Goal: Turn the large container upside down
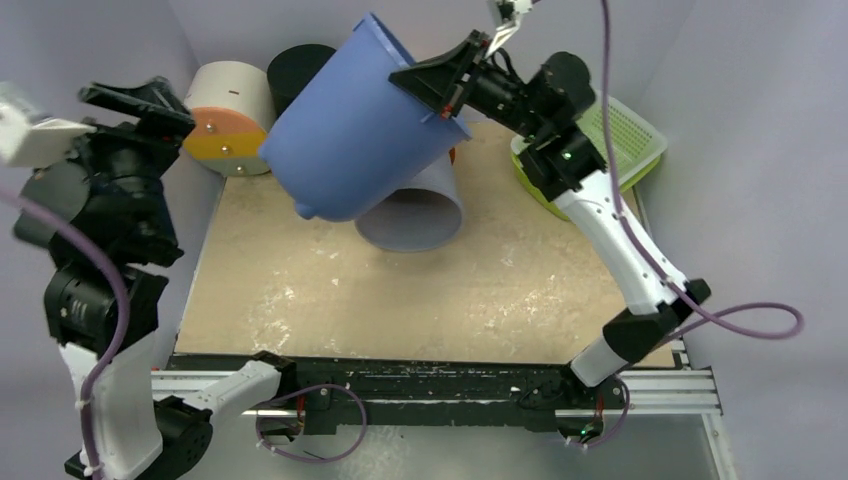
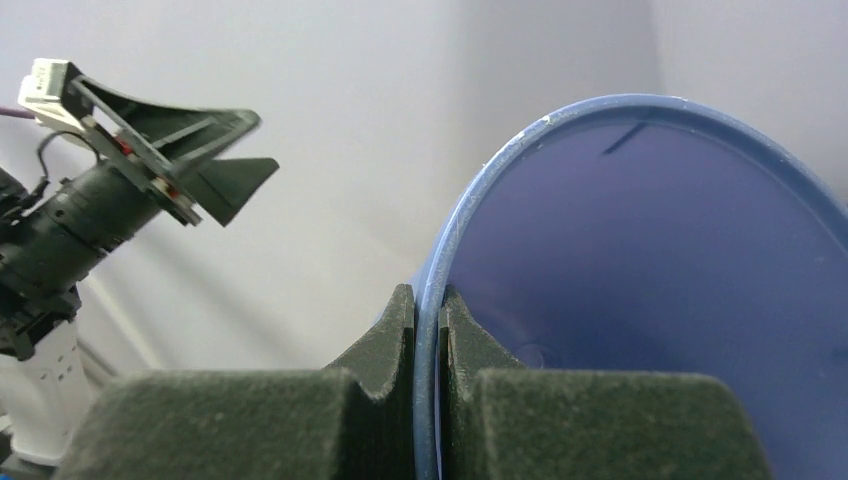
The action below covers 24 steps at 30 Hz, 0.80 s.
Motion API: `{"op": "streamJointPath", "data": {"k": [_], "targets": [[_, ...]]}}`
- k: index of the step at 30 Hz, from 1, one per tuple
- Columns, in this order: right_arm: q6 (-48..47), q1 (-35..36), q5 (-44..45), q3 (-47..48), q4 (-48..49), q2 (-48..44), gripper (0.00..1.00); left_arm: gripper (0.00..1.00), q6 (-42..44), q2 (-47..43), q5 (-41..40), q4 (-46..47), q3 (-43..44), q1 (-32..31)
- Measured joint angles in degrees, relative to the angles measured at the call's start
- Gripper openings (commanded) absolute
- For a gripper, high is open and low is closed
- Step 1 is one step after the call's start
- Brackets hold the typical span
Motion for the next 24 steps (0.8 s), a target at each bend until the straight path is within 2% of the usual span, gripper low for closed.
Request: {"op": "streamJointPath", "data": {"k": [5,9,16,24], "targets": [[6.01,2.45,-3.63,2.64,9.33,9.75,0.00,0.79,0.02,-1.14,-0.74,2.80,4.55,0.02],[10.23,6.47,-5.03,9.09,14.78,19.85,0.00,0.79,0.04,-0.68,-0.72,2.97,7.41,0.02],[19.06,13.84,-4.81,14.16,23.98,32.54,0.00,0.79,0.24,0.20,-0.11,2.51,9.70,0.04],[31.36,18.64,-2.89,17.79,32.89,46.18,0.00,0.79,0.68,1.86,1.46,0.85,13.44,0.04]]}}
